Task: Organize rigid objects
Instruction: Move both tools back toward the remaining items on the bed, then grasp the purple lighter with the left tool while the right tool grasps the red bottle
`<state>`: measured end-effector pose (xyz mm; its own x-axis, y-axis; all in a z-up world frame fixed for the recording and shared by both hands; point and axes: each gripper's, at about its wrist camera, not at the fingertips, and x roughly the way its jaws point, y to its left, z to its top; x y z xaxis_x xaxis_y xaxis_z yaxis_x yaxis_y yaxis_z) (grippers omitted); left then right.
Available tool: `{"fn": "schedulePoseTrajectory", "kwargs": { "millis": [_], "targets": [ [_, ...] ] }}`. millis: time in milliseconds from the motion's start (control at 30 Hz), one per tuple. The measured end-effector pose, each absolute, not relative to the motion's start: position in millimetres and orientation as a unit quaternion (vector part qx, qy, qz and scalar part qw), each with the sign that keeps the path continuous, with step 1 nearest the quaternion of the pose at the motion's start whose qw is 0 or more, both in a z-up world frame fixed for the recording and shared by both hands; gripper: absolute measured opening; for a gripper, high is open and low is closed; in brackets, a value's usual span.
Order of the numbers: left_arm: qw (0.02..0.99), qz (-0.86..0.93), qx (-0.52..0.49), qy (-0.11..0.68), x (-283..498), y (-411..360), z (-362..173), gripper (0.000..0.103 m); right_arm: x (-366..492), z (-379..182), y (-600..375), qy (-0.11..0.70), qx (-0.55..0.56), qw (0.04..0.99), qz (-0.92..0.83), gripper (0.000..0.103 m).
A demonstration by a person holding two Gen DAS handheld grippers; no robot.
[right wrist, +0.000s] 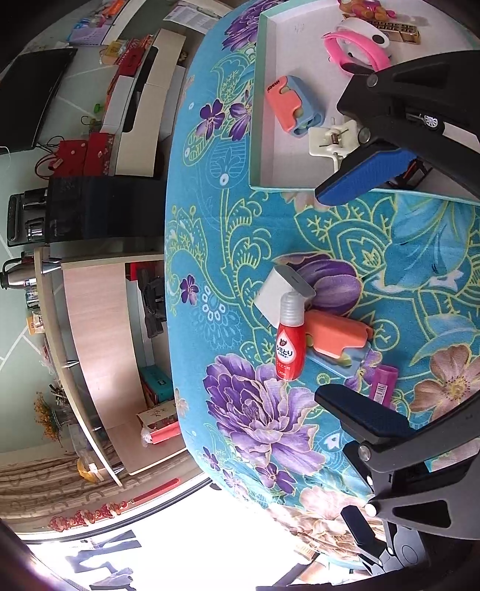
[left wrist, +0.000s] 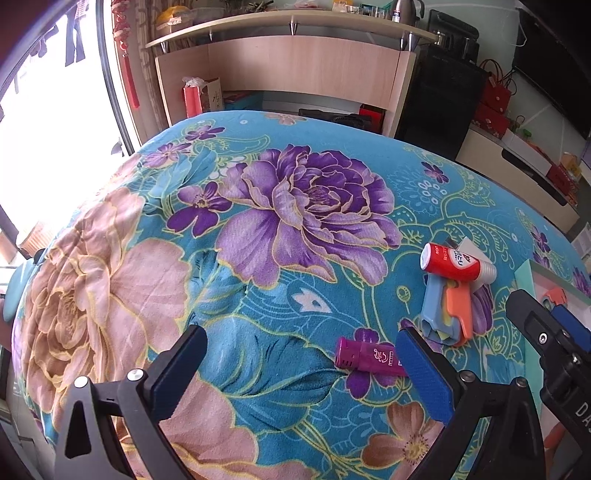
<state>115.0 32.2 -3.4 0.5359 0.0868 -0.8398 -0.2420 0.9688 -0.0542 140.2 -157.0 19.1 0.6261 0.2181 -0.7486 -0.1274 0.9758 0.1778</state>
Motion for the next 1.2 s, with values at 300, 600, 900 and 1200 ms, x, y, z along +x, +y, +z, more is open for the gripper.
{"fn": "schedulePoseTrajectory", "kwargs": {
  "millis": [300,600,900,1200],
  "targets": [
    [0.864,0.041,-0.062,0.498,121.7,7.3,-14.5,0.103,141.0,17.0,-173.0,0.419,0.077,0.901,0.082,0.097],
    [0.853,0.016,-0.029,0.521,127.5,-23.7,-29.8,0.103,140.7,15.8,-184.3,0.419,0.089,0.900,0.074,0.097],
    [0.854,0.014,-0.007,0.520,127.8,-31.3,-30.5,0.092,140.6,16.2,-188.9,0.418,0.098,0.900,0.073,0.097],
    [0.856,0.012,-0.004,0.517,127.1,-31.1,-30.1,0.083,140.8,15.2,-188.2,0.420,0.094,0.900,0.071,0.097]
  ]
}}
